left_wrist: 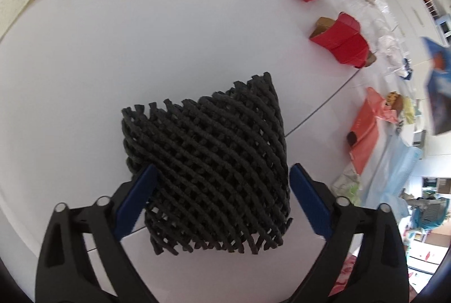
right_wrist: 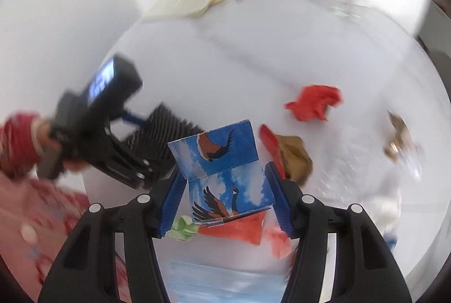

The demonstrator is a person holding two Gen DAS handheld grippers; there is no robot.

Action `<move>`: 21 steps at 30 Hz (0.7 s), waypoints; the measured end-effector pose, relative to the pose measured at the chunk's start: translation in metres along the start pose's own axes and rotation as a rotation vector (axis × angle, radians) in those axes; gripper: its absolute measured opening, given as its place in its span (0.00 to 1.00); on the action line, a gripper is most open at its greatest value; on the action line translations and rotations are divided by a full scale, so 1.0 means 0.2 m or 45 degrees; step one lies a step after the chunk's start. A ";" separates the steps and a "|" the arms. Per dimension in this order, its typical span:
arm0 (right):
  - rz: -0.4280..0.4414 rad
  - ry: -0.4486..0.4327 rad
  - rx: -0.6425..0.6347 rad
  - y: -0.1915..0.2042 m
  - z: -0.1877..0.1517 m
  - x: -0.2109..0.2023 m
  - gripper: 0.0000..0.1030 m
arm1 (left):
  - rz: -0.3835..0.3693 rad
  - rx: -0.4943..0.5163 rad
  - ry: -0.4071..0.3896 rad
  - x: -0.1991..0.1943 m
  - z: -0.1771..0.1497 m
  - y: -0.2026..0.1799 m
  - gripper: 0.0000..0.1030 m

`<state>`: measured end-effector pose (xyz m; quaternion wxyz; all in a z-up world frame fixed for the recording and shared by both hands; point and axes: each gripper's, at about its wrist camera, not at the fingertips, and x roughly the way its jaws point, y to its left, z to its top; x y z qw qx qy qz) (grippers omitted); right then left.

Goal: Collect trash
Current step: 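Close the right tool on the blue juice box while the left tool grasps the black mesh sleeve, then carry both held items to the trash bin and open both tools over it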

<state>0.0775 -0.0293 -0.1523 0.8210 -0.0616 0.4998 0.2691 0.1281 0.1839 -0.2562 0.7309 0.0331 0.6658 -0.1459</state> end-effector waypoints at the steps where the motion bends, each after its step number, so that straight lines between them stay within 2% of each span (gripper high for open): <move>1: -0.007 -0.025 0.053 0.00 -0.01 -0.03 0.57 | 0.029 0.003 0.004 0.00 0.00 0.00 0.75; 2: -0.016 -0.046 0.093 0.01 -0.01 -0.05 0.57 | 0.063 0.008 0.002 -0.01 0.00 -0.01 0.71; 4: -0.027 -0.090 0.182 0.00 -0.02 -0.08 0.57 | 0.108 0.010 0.001 -0.01 0.00 -0.01 0.55; 5: -0.032 -0.105 0.215 0.01 -0.03 -0.08 0.57 | 0.106 0.011 -0.005 -0.03 0.00 0.00 0.51; 6: -0.037 -0.121 0.252 0.01 -0.03 -0.09 0.58 | 0.100 0.005 -0.011 -0.04 0.00 0.01 0.35; 7: -0.038 -0.133 0.277 -0.02 -0.06 -0.11 0.58 | 0.097 -0.002 -0.007 -0.05 0.00 0.02 0.14; 10: -0.042 -0.171 0.342 -0.05 -0.13 -0.16 0.58 | 0.017 -0.078 0.006 -0.07 0.02 0.10 0.11; 12: -0.056 -0.183 0.360 -0.06 -0.15 -0.18 0.58 | -0.005 -0.083 -0.001 -0.09 0.03 0.13 0.11; 16: -0.075 -0.219 0.393 -0.07 -0.17 -0.23 0.58 | -0.025 -0.034 -0.063 -0.18 0.02 0.12 0.11; 21: -0.103 -0.274 0.461 -0.10 -0.23 -0.34 0.58 | -0.123 0.019 -0.141 -0.36 0.03 0.02 0.11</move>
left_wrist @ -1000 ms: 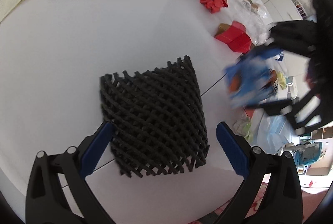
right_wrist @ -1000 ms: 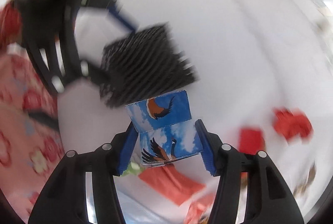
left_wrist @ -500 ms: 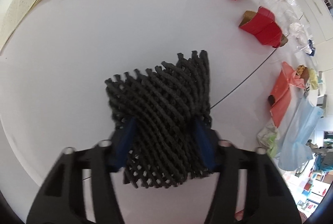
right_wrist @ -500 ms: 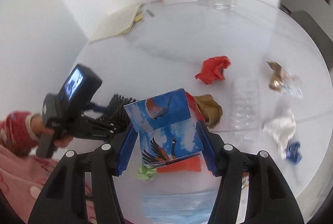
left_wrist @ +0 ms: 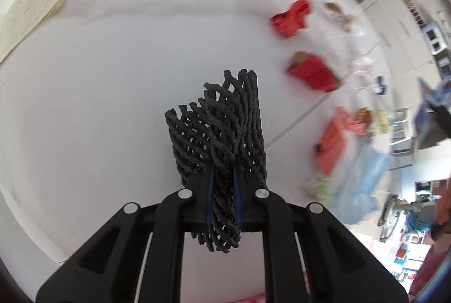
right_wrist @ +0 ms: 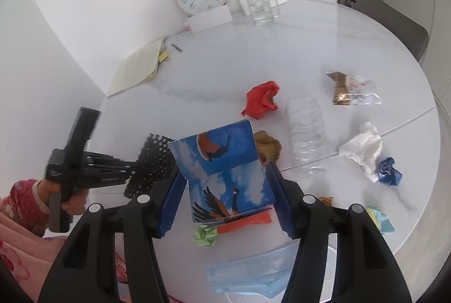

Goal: Collect trash
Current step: 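Carry both held items to the trash bin and open both tools over it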

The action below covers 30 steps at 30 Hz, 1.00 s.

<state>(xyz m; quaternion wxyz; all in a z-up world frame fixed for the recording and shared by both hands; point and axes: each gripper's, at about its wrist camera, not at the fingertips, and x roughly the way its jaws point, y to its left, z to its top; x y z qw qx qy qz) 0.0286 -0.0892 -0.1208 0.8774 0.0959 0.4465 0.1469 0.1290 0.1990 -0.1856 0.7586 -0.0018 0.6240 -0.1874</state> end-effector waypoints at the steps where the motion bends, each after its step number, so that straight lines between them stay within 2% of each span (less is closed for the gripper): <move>1: -0.004 -0.021 0.021 -0.02 -0.01 -0.04 0.58 | -0.023 0.018 -0.015 -0.02 0.00 -0.03 0.11; 6: -0.030 -0.137 0.120 -0.17 -0.10 -0.29 0.58 | -0.099 0.175 -0.104 -0.25 -0.04 -0.30 0.11; 9: -0.108 -0.184 0.168 -0.32 -0.21 -0.49 0.58 | -0.163 0.291 -0.133 -0.32 -0.05 -0.60 0.11; 13: -0.230 -0.204 0.219 -0.56 -0.40 -0.77 0.58 | -0.276 0.433 -0.130 -0.29 -0.12 -1.05 0.11; 16: -0.299 -0.201 0.231 -0.70 -0.54 -0.93 0.58 | -0.369 0.520 -0.052 -0.15 -0.22 -1.45 0.11; 17: -0.318 -0.199 0.239 -0.76 -0.59 -0.98 0.58 | -0.374 0.545 -0.025 -0.10 -0.26 -1.54 0.11; 19: -0.331 -0.204 0.257 -0.86 -0.69 -1.08 0.59 | -0.373 0.588 0.028 0.03 -0.32 -1.71 0.11; 22: -0.321 -0.190 0.272 -0.98 -0.79 -1.15 0.59 | -0.291 0.641 0.097 0.28 -0.41 -1.94 0.11; 27: -0.296 -0.129 0.275 -1.13 -0.89 -1.21 0.59 | -0.183 0.610 0.209 0.61 -0.53 -2.07 0.11; 29: -0.275 -0.107 0.288 -1.18 -0.92 -1.20 0.59 | -0.141 0.604 0.238 0.73 -0.55 -2.10 0.17; 30: -0.267 -0.099 0.293 -1.19 -0.93 -1.19 0.59 | -0.106 0.607 0.252 0.78 -0.57 -2.11 0.32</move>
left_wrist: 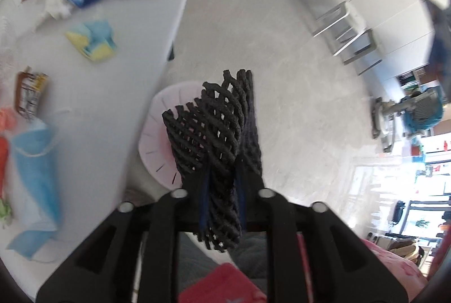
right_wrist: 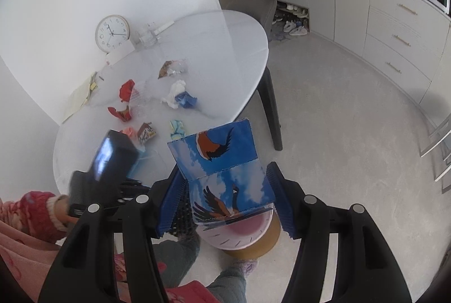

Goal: Collect trash
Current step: 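Carry both held items to the trash bin and open both tools over it, then grasp the brown paper bag with the left tool while the right tool reaches the clear bottle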

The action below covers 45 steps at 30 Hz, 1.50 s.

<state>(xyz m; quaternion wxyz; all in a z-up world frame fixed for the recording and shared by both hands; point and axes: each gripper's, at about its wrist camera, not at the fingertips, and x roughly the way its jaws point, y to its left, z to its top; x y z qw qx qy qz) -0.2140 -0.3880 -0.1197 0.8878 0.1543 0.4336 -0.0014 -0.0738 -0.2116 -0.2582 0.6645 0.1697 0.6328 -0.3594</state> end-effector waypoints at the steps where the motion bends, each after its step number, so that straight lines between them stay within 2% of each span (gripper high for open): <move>1: 0.007 0.007 0.003 -0.02 -0.01 0.01 0.59 | 0.022 0.001 0.015 0.04 0.00 -0.01 0.48; 2: 0.020 0.015 0.004 -0.03 -0.02 0.02 0.59 | 0.047 0.005 0.019 0.07 0.01 -0.01 0.53; 6: 0.050 0.029 -0.002 -0.04 -0.05 0.05 0.59 | 0.080 0.019 -0.008 0.09 -0.01 -0.06 0.61; 10: 0.086 0.053 -0.018 -0.03 -0.08 0.08 0.59 | 0.079 -0.043 -0.055 0.00 -0.02 -0.03 0.62; 14: 0.124 0.089 -0.032 -0.04 -0.10 0.14 0.59 | 0.076 -0.148 -0.181 -0.26 -0.06 0.01 0.65; 15: 0.136 0.097 -0.036 -0.04 -0.11 0.15 0.59 | 0.081 -0.169 -0.219 -0.34 -0.08 0.04 0.71; 19: 0.168 0.148 -0.081 0.01 -0.15 0.28 0.59 | 0.182 -0.253 -0.390 -0.63 -0.13 0.05 0.87; 21: 0.191 0.180 -0.116 0.05 -0.17 0.35 0.60 | 0.220 -0.303 -0.440 -0.74 -0.18 0.09 0.88; 22: 0.203 0.203 -0.132 0.07 -0.18 0.39 0.63 | 0.238 -0.329 -0.456 -0.79 -0.19 0.11 0.90; 24: 0.169 0.220 -0.154 0.10 -0.19 0.46 0.78 | 0.279 -0.393 -0.480 -0.87 -0.23 0.16 0.92; 25: 0.147 0.217 -0.157 0.11 -0.19 0.47 0.89 | 0.304 -0.428 -0.496 -0.91 -0.26 0.19 0.92; 26: 0.138 0.212 -0.153 0.11 -0.19 0.48 0.92 | 0.323 -0.451 -0.506 -0.92 -0.27 0.18 0.92; 29: 0.141 0.189 -0.094 0.09 -0.17 0.46 0.94 | 0.371 -0.510 -0.533 -0.99 -0.36 0.25 0.92; 32: 0.110 0.121 -0.072 0.07 -0.12 0.39 0.98 | 0.410 -0.555 -0.557 -1.07 -0.41 0.33 0.92; 38: 0.026 0.002 -0.123 0.14 0.02 0.26 0.98 | 0.468 -0.654 -0.598 -1.19 -0.52 0.50 0.92; 45: 0.062 -0.054 -0.174 0.31 0.15 0.23 0.98 | 0.525 -0.733 -0.610 -1.24 -0.61 0.67 0.92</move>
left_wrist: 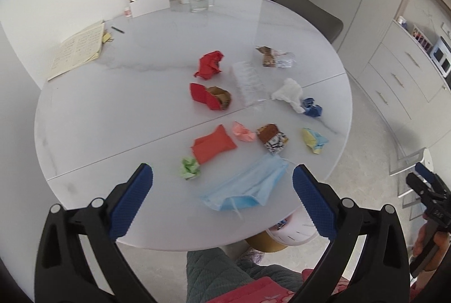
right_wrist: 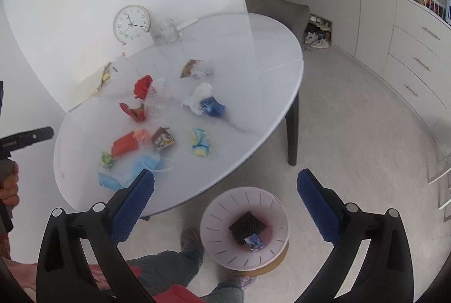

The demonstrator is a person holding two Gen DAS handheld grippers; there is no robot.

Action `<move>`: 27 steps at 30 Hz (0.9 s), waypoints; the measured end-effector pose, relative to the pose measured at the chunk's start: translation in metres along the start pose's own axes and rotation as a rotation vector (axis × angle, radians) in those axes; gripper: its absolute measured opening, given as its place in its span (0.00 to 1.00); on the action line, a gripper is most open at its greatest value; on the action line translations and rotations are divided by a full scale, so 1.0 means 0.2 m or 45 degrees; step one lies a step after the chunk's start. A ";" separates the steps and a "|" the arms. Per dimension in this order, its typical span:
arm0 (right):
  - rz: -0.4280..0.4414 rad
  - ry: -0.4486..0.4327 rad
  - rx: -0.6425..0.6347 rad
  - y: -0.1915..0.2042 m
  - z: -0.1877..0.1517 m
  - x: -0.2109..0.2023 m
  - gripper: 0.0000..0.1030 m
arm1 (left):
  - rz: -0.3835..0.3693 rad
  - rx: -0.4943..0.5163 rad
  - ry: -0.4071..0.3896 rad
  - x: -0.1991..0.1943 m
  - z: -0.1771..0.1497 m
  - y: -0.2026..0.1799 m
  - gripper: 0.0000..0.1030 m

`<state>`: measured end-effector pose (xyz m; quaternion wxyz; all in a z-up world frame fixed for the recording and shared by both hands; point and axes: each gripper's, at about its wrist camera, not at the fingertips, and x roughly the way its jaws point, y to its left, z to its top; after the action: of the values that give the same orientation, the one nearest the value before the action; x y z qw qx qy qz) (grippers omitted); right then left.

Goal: Collect trash
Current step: 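Grasp the brown paper bag with the left tool while the right tool reaches the clear bottle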

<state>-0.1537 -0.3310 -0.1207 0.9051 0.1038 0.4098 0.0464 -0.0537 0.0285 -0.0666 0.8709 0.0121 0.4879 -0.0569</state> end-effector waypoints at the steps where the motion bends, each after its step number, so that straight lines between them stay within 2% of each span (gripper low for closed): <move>1: 0.006 -0.003 -0.013 0.03 0.02 0.01 0.98 | -0.001 -0.012 0.003 0.01 0.00 0.02 0.92; 5: 0.011 -0.017 -0.076 0.17 0.11 0.05 0.98 | -0.024 -0.047 0.021 0.06 0.04 0.11 0.92; 10: 0.015 -0.042 -0.095 0.31 0.23 0.12 0.98 | -0.054 -0.014 0.018 0.16 0.16 0.17 0.92; 16: -0.004 -0.053 -0.101 0.46 0.35 0.26 0.98 | -0.099 -0.009 0.064 0.37 0.32 0.21 0.92; 23: -0.022 -0.013 -0.068 0.56 0.43 0.43 0.98 | -0.134 -0.125 0.168 0.73 0.48 0.26 0.92; 27: -0.027 0.024 -0.043 0.59 0.46 0.53 0.98 | -0.099 -0.251 0.252 0.97 0.54 0.28 0.90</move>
<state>-0.0142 -0.2127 -0.1122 0.9033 0.0838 0.4184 0.0448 0.1454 0.0588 -0.1773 0.8126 -0.0868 0.5749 -0.0407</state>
